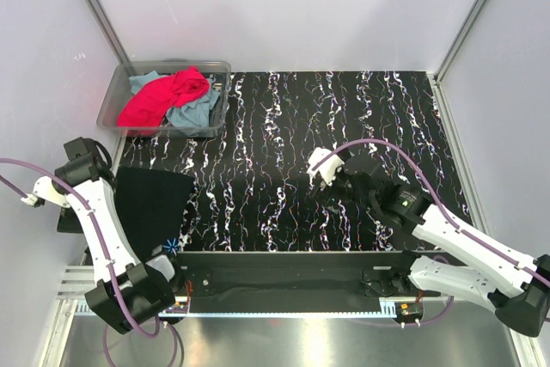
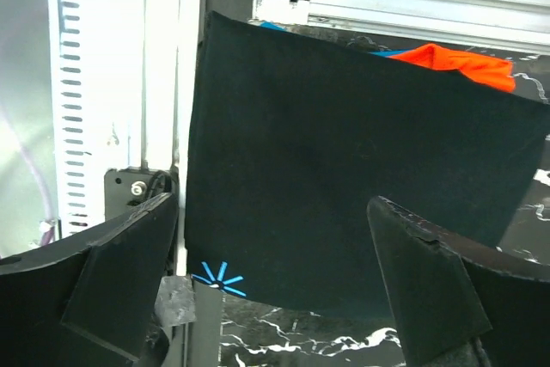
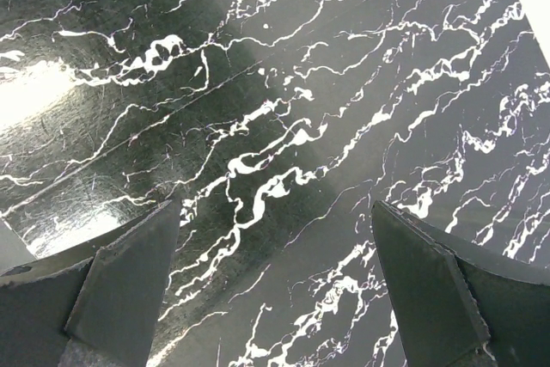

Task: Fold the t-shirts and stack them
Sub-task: Neatly place the folded tshirt to the corner, then reset both grippers

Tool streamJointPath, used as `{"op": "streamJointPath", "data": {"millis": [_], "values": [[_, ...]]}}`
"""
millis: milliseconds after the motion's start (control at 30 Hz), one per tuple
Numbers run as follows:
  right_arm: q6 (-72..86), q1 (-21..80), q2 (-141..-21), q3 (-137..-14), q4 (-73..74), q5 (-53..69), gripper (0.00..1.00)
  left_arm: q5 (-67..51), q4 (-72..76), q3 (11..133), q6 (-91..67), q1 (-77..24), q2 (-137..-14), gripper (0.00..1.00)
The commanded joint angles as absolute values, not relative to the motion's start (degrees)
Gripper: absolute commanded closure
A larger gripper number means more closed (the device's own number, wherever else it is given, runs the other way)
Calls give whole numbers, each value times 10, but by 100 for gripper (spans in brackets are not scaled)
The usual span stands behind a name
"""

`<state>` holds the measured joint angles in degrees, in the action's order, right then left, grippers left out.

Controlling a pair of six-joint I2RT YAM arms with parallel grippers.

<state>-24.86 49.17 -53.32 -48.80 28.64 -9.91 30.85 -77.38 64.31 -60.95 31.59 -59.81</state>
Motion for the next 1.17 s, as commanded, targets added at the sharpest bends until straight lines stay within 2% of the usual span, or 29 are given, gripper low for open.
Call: {"op": "streamJointPath", "data": {"millis": [0,133,333,433,500,533,633,667,733,767,867,933,967,1033,1100,1133], "values": [[-251,490,-537,-499,279,-87,0,298,-781,678,-614,316,-597,1],[-214,490,-540,-503,279,-87,0,233,-716,676,-587,262,-618,1],[-4,490,-541,-526,277,-48,0,119,-522,642,-579,-27,-589,1],[196,490,-534,-500,258,-40,0,38,-356,542,-581,-191,-537,1],[280,490,-501,-442,212,-47,0,4,-249,486,-593,-239,-500,1],[320,490,-487,-419,196,-49,0,-29,-208,417,-592,-267,-458,1],[487,490,-413,-333,139,-54,0,-130,-86,285,-626,-279,-375,1],[513,490,-393,-311,126,-55,0,-149,-32,247,-642,-279,-304,1],[604,490,-322,-245,94,-64,0,-166,-9,189,-688,-279,-208,1],[639,490,-269,-225,92,-75,0,-169,-2,135,-696,-279,-100,1],[731,490,-152,-146,94,-100,0,-136,-13,64,-772,-279,84,1],[771,490,-84,-94,104,-110,0,-199,33,77,-771,-279,36,1],[811,490,-14,-80,112,-118,0,-222,86,80,-780,-279,14,1],[815,490,-23,-73,109,-125,0,-238,155,72,-817,-280,-9,1],[802,491,-54,-91,65,-110,0,-203,330,10,-881,-280,-3,1],[775,491,-50,-84,20,-93,0,-180,406,-27,-961,-280,28,1]]}}
